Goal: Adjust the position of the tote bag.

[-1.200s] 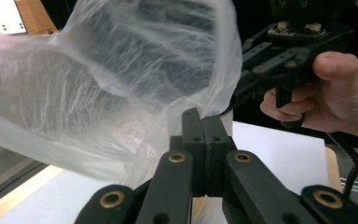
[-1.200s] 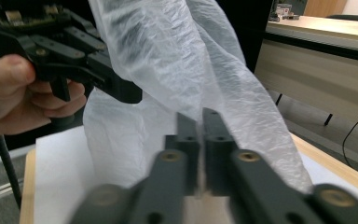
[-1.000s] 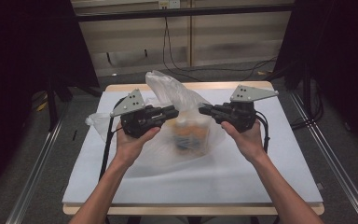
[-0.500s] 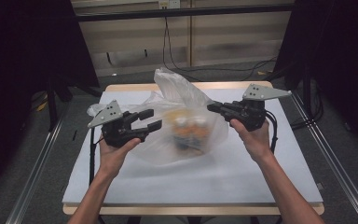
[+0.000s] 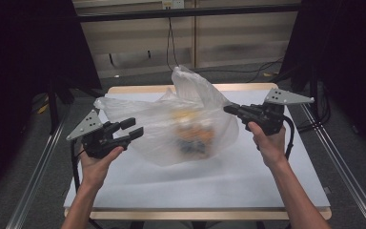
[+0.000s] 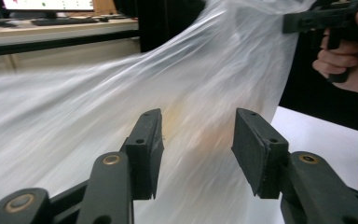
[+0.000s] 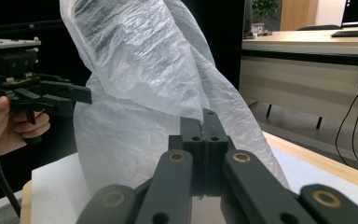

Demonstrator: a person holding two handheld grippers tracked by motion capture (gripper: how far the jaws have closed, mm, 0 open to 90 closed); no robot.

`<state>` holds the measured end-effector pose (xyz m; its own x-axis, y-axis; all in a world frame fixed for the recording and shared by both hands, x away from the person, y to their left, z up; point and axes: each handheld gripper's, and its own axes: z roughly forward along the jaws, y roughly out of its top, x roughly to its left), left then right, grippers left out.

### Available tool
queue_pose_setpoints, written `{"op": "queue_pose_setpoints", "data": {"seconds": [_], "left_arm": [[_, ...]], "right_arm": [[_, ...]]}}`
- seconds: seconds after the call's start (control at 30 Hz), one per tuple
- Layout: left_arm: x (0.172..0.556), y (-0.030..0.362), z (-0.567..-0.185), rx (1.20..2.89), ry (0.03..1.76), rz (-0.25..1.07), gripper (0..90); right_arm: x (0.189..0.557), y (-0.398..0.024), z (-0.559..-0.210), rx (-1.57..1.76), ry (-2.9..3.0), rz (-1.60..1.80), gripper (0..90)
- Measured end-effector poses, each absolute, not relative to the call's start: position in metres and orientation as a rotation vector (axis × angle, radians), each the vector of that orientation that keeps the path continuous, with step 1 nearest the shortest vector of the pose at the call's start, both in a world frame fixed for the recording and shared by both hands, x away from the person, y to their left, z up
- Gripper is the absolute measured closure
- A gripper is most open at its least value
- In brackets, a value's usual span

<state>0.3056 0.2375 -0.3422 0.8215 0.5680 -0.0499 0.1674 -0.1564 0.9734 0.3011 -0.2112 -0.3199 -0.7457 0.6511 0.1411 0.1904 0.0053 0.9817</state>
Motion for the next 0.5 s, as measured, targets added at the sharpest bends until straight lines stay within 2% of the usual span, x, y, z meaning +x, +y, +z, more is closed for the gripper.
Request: {"op": "queue_pose_setpoints", "data": {"seconds": [0.17, 0.33, 0.5], "left_arm": [[0.307, 0.257, -0.347, 1.692, 0.651, 0.412, 44.3], [0.319, 0.265, -0.361, 1.666, 0.769, 0.393, 27.4], [0.328, 0.269, -0.369, 1.623, 0.771, 0.321, 23.2]], "right_arm": [[0.301, -0.215, -0.322, 0.876, 1.924, 1.800, 90.0], [0.300, -0.215, -0.321, 0.872, 1.914, 1.795, 90.0], [0.299, -0.217, -0.322, 0.874, 1.917, 1.789, 90.0]]}}
